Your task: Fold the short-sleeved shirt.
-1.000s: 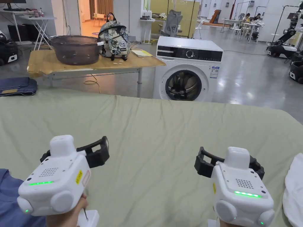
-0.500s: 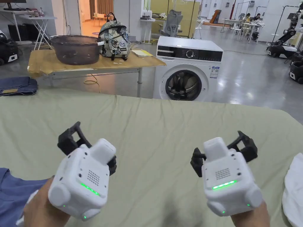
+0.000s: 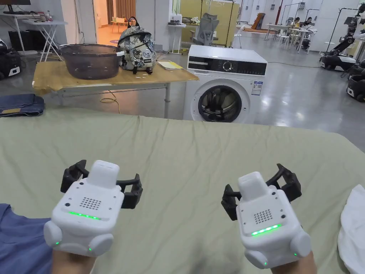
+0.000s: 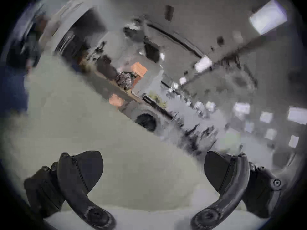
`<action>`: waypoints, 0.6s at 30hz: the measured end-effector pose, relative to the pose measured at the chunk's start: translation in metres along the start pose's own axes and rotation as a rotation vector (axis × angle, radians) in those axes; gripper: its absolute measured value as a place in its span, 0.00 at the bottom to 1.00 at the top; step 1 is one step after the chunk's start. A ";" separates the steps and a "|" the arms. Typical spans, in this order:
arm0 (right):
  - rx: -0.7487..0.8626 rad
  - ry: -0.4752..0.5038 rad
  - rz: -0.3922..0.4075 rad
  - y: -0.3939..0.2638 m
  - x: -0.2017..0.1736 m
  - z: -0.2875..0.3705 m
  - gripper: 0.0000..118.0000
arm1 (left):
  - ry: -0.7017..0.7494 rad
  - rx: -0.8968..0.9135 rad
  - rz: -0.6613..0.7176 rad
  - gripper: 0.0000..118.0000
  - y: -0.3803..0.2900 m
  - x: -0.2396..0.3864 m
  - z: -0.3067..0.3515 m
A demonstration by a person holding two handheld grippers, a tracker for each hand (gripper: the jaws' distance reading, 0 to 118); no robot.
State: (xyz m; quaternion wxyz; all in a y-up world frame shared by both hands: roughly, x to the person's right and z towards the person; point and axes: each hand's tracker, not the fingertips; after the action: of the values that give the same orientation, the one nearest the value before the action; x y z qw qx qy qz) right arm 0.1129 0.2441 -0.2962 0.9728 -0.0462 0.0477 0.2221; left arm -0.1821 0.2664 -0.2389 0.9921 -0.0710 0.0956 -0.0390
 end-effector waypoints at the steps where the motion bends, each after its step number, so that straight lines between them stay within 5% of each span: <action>1: -0.021 0.022 -0.136 0.000 0.004 0.002 1.00 | -0.011 0.012 0.083 0.99 0.000 -0.004 0.002; 3: -0.041 0.060 -0.361 -0.002 0.012 0.004 1.00 | -0.019 0.031 0.158 0.99 -0.012 -0.017 -0.016; 7: -0.035 0.008 -0.524 -0.012 0.016 -0.004 1.00 | -0.026 0.066 0.166 0.99 -0.016 -0.010 -0.013; 18: -0.033 -0.063 -0.476 -0.013 0.015 -0.006 1.00 | 0.005 0.101 0.163 0.97 -0.012 -0.014 -0.008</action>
State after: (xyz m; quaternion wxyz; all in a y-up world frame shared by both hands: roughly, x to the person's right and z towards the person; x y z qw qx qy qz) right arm 0.1319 0.2378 -0.3030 0.9978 -0.0652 0.0013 -0.0113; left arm -0.1982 0.2549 -0.2419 0.9941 -0.0130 0.1016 0.0369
